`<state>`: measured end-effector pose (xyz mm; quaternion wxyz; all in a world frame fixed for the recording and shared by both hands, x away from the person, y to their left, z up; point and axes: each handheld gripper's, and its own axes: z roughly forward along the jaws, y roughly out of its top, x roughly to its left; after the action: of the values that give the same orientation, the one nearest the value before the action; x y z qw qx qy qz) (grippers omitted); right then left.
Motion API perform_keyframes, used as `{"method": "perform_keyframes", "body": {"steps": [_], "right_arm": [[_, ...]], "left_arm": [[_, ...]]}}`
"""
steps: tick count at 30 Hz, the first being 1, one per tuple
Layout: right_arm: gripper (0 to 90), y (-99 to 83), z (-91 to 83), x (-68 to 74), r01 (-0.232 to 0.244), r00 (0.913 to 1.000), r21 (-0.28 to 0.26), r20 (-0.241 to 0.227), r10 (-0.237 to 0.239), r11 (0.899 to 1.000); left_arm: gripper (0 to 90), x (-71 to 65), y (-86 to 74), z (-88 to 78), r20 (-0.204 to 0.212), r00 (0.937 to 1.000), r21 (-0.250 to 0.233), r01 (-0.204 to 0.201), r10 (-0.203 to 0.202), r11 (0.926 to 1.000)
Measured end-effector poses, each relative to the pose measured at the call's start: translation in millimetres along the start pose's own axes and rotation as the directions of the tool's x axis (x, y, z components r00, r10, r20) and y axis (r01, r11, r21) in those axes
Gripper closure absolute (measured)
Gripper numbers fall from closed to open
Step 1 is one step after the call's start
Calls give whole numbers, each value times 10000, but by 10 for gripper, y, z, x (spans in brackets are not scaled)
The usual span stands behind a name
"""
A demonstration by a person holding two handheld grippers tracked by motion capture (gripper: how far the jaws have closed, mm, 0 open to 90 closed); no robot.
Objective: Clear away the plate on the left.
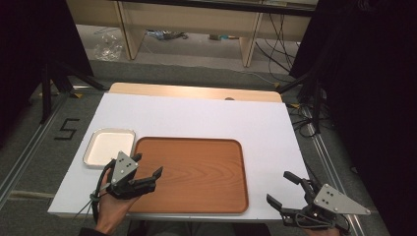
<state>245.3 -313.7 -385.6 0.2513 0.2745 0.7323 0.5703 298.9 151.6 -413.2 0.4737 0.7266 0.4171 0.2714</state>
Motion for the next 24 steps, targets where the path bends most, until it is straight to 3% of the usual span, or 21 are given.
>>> {"method": "perform_keyframes", "body": {"steps": [13, 16, 24], "right_arm": [[168, -2, 7, -1, 47, 10000, -54, -17, -47, 10000], [168, -3, 7, 0, 26, 10000, -27, -22, -26, 10000], [169, -1, 9, 1, 67, 10000, -69, -24, -67, 10000]], "left_arm": [[231, 71, -7, 16, -300, 9984, 147, 478, -474, 9987], [234, 105, -15, 29, -388, 9985, 283, 392, -381, 9988], [234, 207, -20, 36, -801, 9950, 236, 624, -604, 9978]]}}
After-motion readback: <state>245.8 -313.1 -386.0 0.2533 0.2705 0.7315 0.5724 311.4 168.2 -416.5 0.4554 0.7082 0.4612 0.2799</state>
